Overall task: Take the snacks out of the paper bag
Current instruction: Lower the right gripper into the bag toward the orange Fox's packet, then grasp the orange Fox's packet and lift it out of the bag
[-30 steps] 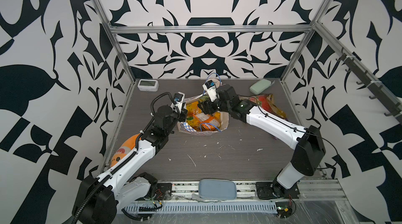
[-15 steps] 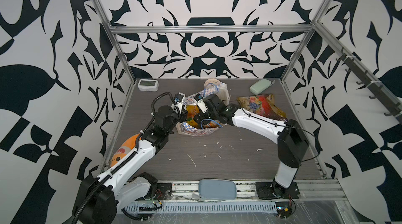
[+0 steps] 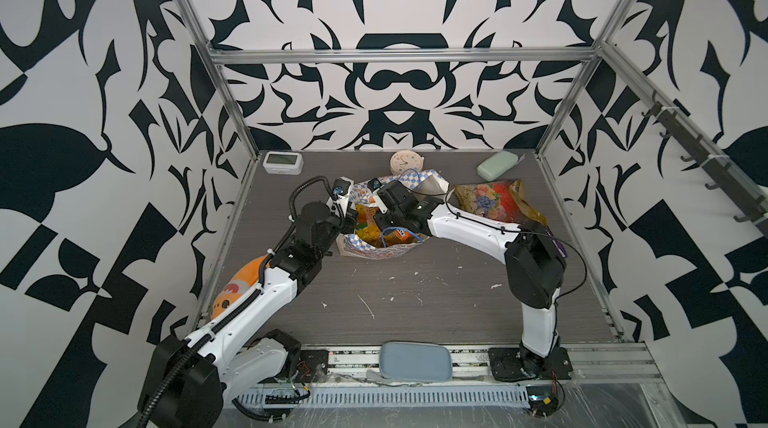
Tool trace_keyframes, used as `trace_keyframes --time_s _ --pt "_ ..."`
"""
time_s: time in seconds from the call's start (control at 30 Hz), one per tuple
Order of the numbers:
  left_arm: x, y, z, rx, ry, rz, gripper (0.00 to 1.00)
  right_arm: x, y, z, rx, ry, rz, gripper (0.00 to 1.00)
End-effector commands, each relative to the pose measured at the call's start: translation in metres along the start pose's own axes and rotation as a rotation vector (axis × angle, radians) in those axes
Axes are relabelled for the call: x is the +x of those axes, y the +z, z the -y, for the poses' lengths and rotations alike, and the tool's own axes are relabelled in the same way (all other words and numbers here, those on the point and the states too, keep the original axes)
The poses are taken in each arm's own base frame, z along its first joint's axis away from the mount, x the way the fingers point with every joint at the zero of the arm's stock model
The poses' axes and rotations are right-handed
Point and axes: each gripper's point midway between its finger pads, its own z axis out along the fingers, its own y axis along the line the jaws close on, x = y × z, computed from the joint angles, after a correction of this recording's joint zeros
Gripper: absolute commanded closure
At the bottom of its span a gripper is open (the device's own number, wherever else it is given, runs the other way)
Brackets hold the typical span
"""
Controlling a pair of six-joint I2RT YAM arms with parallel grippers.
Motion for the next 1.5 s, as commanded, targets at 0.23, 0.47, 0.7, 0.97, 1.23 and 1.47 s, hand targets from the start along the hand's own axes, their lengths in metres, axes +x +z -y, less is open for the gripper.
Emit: trace_keyframes --time_s 0.23,0.47,0.7,0.97,1.23,1.47 --pt "-0.047 -0.013 -0.006 -0.024 -0.002 0.173 1.00 -0.032 -0.052 0.005 -0.035 0.017 0.115 1.00" --pt "-0.046 -0.006 -0.009 -0.046 -0.017 0.146 1.00 -0.060 -0.113 -0.007 -0.150 0.023 0.255 1.00" --pt "-0.049 -0.004 -0.011 -0.055 -0.022 0.150 1.00 -0.079 -0.163 0.002 -0.245 0.080 0.383 1.00" --pt "-0.048 -0.002 -0.016 -0.086 -0.029 0.138 1.00 -0.092 -0.193 0.007 -0.324 0.111 0.445 1.00" --pt "-0.044 0.002 -0.024 -0.135 -0.031 0.112 1.00 -0.121 -0.239 0.013 -0.381 0.136 0.563 1.00" --pt "-0.044 0.002 -0.025 -0.137 -0.034 0.113 1.00 -0.136 -0.285 0.026 -0.417 0.195 0.606 1.00"
